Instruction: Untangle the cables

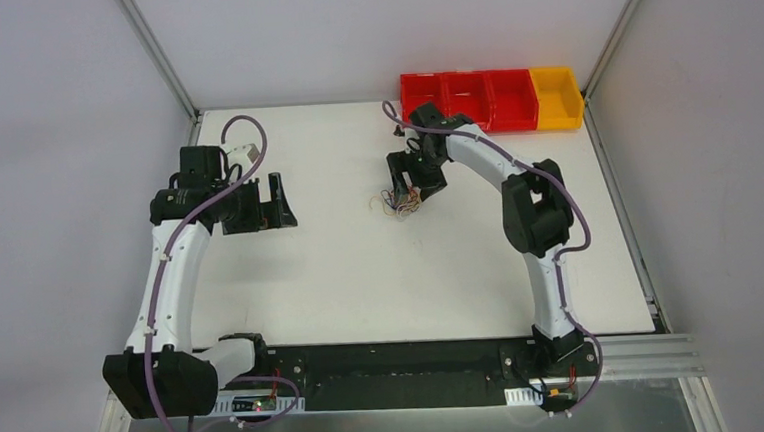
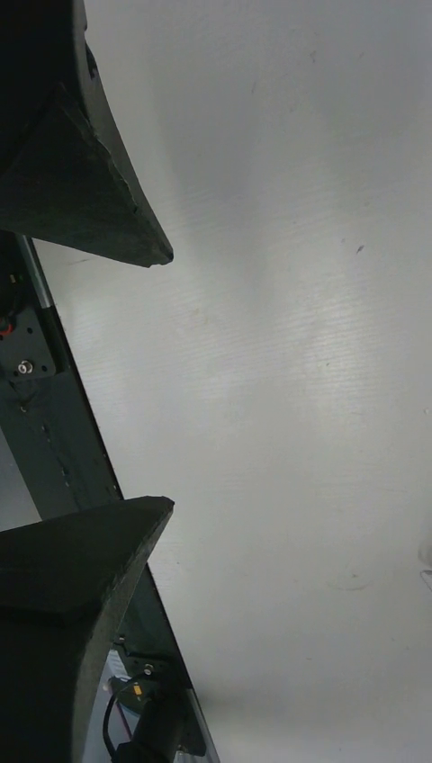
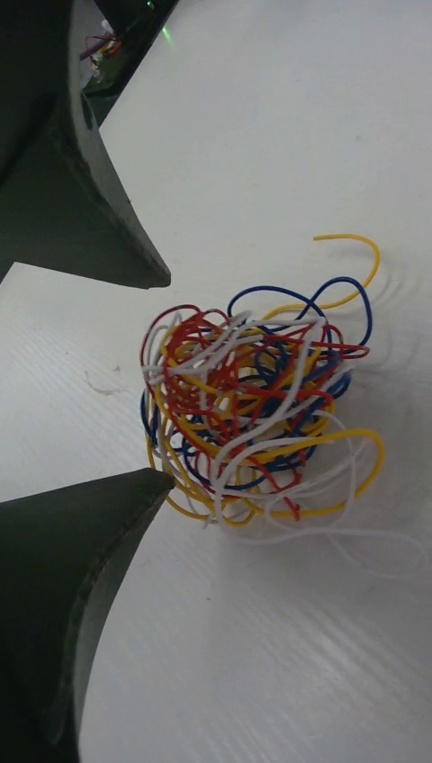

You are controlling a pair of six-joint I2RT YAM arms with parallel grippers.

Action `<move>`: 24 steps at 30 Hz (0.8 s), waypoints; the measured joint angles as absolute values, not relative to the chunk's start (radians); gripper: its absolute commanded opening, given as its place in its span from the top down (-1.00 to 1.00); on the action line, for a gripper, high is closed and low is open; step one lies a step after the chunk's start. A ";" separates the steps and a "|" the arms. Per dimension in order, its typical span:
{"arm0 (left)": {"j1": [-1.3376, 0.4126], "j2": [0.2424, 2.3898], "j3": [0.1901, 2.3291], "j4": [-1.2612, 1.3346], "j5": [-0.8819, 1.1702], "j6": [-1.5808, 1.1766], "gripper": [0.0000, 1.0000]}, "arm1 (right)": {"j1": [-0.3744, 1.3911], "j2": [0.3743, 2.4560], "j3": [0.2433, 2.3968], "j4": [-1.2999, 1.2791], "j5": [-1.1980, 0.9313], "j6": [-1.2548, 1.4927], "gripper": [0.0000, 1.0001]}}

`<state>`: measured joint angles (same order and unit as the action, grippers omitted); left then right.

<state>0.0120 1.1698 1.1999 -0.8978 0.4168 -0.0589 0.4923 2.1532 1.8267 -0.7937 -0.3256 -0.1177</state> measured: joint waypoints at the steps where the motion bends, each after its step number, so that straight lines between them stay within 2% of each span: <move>1: 0.012 1.150 1.181 -0.886 0.425 -0.068 -0.99 | 0.497 2.170 1.837 -0.792 -0.322 -0.116 -0.37; 3: 0.012 1.122 1.145 -0.858 0.445 -0.085 -0.99 | 0.504 2.192 1.853 -0.787 -0.311 -0.114 -0.20; 4: 0.012 1.114 1.132 -0.846 0.452 -0.091 -0.99 | 0.507 2.199 1.857 -0.785 -0.303 -0.115 -0.05; 5: 0.012 1.108 1.119 -0.831 0.463 -0.097 -0.99 | 0.509 2.204 1.863 -0.783 -0.296 -0.116 0.12; 8: 0.012 1.106 1.088 -0.787 0.492 -0.115 -0.97 | 0.512 2.213 1.880 -0.778 -0.284 -0.122 0.83; 9: 0.012 1.109 1.080 -0.772 0.506 -0.120 -0.93 | 0.513 2.214 1.880 -0.776 -0.284 -0.123 1.00; 13: 0.002 1.138 1.063 -0.699 0.575 -0.131 -0.82 | 0.513 2.173 1.808 -0.740 -0.332 -0.127 1.00; 16: -0.069 1.197 1.063 -0.631 0.607 -0.134 -0.82 | 0.518 2.035 1.642 -0.715 -0.420 -0.132 1.00; 20: -0.210 1.291 1.063 -0.567 0.628 -0.131 -0.83 | 0.540 1.836 1.522 -0.712 -0.519 -0.137 1.00; 21: -0.238 1.316 1.063 -0.552 0.632 -0.132 -0.84 | 0.548 1.803 1.512 -0.708 -0.531 -0.138 0.83; 23: -0.276 1.377 1.071 -0.528 0.645 -0.142 -0.85 | 0.562 1.746 1.497 -0.688 -0.525 -0.134 0.20; 24: -0.282 1.409 1.080 -0.518 0.648 -0.149 -0.87 | 0.568 1.732 1.498 -0.680 -0.510 -0.127 -0.19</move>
